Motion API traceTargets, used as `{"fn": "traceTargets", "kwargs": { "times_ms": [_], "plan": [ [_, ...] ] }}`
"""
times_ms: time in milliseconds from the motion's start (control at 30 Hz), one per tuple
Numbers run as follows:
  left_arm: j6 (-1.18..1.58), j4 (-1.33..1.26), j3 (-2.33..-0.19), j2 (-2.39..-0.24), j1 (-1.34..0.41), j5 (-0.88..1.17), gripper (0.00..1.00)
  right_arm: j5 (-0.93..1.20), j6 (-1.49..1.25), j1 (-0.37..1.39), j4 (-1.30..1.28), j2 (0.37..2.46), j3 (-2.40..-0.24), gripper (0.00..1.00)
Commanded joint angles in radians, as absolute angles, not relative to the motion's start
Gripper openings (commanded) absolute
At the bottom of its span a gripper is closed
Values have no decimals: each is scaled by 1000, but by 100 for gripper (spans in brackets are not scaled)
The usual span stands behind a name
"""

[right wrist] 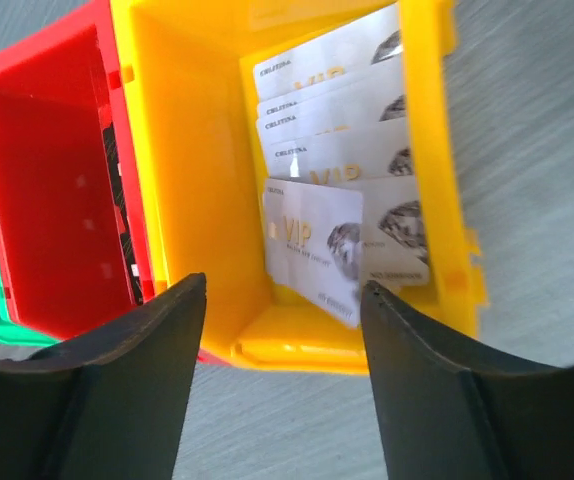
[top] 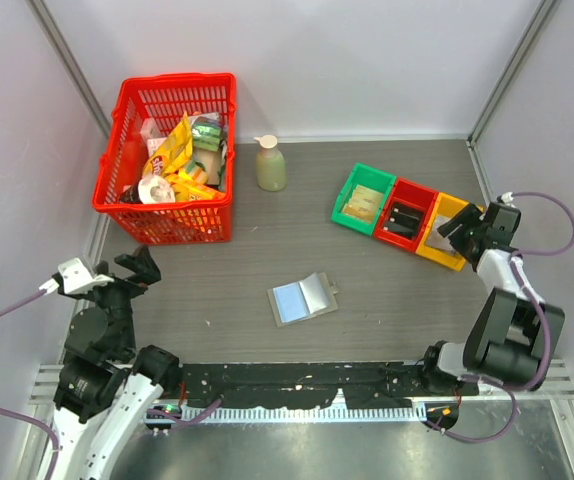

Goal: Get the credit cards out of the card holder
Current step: Place the credit card in the storage box, then reset both arms

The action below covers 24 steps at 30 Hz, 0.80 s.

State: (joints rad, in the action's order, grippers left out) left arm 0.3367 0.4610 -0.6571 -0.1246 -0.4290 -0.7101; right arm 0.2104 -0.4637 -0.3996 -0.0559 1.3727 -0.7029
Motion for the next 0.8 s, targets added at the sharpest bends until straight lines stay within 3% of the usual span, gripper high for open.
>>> {"fn": "traceTargets", "kwargs": {
  "times_ms": [0,133,333,567,767],
  "plan": [
    [348,411,-652,-107,-408,-706,100,43,-400,-402,-222,1175,-791,71],
    [350,402,-647,-75,-397,-721,100,12,-397,-400,-311,991,-822,81],
    [374,383,-655,-12,-394,-753,100,31,-419,-396,-385,703,-854,82],
    [434,500,-739,43,-394,-785,100,-178,-361,-195,-482,529,-968,84],
    [509,655,-746,43,-393,-808,100,-342,-259,-31,-430,279,-832,87]
  ]
}}
